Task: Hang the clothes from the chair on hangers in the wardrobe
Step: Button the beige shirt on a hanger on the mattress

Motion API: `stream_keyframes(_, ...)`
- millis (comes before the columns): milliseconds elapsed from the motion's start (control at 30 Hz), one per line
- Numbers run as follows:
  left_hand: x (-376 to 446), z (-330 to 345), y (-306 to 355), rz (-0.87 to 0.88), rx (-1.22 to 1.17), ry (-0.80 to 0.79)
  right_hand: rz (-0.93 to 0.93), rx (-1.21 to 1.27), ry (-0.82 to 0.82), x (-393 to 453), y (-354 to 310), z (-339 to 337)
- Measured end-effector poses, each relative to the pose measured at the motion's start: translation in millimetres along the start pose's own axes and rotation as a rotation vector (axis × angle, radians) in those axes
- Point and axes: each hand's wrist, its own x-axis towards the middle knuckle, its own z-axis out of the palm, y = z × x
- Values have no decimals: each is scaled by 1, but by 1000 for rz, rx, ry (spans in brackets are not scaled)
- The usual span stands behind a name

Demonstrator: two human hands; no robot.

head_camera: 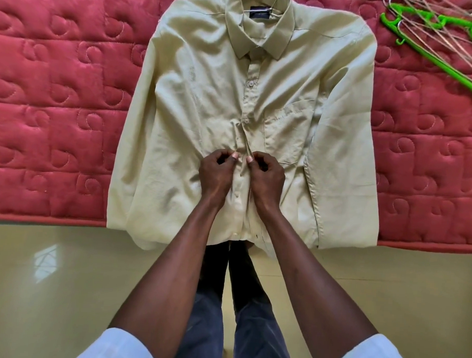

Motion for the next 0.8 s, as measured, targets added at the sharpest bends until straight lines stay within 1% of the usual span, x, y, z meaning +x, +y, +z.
stream_keyframes(67,1,-2,1,-41,-27,-30,41,69,-14,1,-3,-2)
stream_keyframes(167,0,-8,5,-104,-158,-89,117,195,-80,3,-5,-7)
stream_keyframes(233,-1,-11,7,-123,-224,-122,130,209,-121,4,-4,-11)
stream_keyframes(333,-4,-12,7,-130,-250,-132,57,70,-122,3,-3,-7)
stream_keyframes(433,-7,-11,8,-139,-280,-118,-69,-118,-71,0,-3,3)
stream_keyframes(500,-7,-11,8,-150,-312,-127,-86,-140,-43,2,-2,6)
stream_keyframes(567,-7,-13,8,-160,-346,-148,-33,-54,-54,4,-1,1)
stream_keyframes(667,-8,-15,8,-154,-336,-161,47,116,-117,5,0,-10)
stream_keyframes(800,-9,-15,7,-139,-287,-172,128,206,-194,5,-3,-21)
